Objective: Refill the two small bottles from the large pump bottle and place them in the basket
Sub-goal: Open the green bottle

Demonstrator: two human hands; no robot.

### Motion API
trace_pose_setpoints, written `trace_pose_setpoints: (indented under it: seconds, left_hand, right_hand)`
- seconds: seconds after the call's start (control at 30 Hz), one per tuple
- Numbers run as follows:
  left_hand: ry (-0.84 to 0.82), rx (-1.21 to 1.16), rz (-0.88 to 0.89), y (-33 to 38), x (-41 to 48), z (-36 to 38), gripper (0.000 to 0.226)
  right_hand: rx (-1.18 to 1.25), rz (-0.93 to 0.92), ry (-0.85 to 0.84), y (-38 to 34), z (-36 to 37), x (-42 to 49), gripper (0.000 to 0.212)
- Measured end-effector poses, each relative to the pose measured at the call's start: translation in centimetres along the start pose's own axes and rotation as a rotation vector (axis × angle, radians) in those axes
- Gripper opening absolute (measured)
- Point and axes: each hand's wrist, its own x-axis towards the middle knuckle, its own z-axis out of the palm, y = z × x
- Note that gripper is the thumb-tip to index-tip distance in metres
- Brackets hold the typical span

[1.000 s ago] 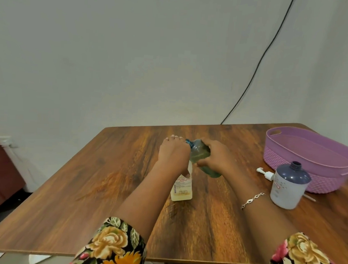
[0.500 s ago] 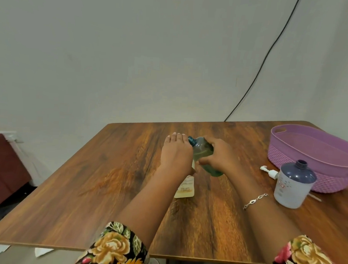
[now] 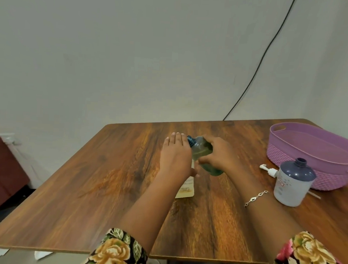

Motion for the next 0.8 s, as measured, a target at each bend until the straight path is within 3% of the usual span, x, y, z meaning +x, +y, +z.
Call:
trace_pose_setpoints:
  seconds: [0.47, 0.8]
  left_hand:
    - [-0.042, 0.03, 0.006, 0.2, 0.3, -0.4, 0.122]
    - [-0.047, -0.016, 0.004, -0.1, 1.0, -2.1, 0.114]
  right_hand:
    - [-0.023, 0.021, -0.016, -0.3, -0.1, -0.1, 0.083]
    - [0.021, 0.003, -0.009, -0.8, -0.9, 0.2, 0.078]
